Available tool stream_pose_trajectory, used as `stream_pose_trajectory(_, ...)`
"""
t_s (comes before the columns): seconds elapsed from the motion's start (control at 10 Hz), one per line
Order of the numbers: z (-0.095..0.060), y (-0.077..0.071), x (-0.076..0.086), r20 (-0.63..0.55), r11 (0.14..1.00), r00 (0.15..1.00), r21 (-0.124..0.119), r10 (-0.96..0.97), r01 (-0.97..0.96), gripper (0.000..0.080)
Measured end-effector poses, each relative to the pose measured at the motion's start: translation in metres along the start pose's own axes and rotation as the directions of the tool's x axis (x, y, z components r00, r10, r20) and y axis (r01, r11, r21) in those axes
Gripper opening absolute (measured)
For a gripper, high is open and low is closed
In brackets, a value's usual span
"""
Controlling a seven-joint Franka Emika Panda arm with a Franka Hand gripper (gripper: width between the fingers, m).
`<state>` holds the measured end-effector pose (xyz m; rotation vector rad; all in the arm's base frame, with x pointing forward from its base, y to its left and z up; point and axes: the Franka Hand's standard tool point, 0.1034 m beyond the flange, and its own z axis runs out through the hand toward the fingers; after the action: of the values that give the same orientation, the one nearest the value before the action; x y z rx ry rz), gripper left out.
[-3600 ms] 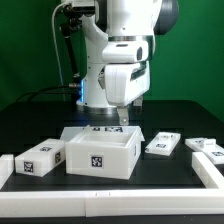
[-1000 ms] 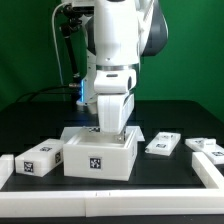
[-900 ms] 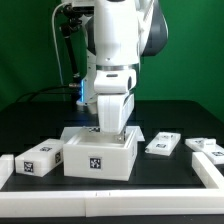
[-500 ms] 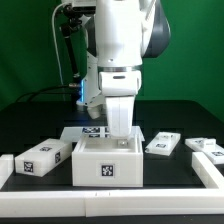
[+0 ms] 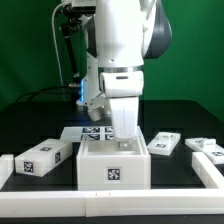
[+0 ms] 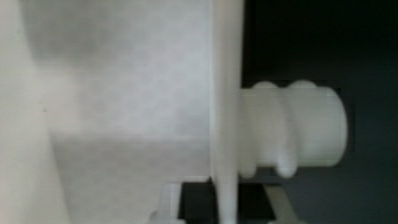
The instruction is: Assemble cabinet
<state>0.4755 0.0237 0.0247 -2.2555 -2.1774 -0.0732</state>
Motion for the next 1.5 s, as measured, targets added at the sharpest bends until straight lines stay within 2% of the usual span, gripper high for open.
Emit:
stream_pose_trajectory(0.1,0.001,0.011,0.008,-0.001,1.000,1.000,0.009,-0.015,0.015,0.0034)
stream_pose_trajectory(0.3,0.001,0.031,0.021,-0.011,0.999,0.999,-0.002,-0.032,0.032,0.0034)
stream_pose_trajectory(0.4,0.002,0.038,0.027,-0.015,0.999,0.999,-0.006,-0.035,0.034,0.0034)
stream_pose_trajectory(0.5,0.002,0.041,0.036,-0.017,1.000,1.000,0.001,-0.011,0.011,0.0034)
stream_pose_trajectory(0.9,0.003,0.043,0.063,-0.010,0.999,1.000,0.042,-0.009,0.010,0.0034)
stream_pose_trajectory(1.2,0.003,0.043,0.087,-0.012,0.999,1.000,0.054,0.002,-0.001,0.0034)
stream_pose_trajectory(1.5,0.001,0.042,0.089,-0.006,0.998,1.000,0.060,0.025,-0.024,0.0034)
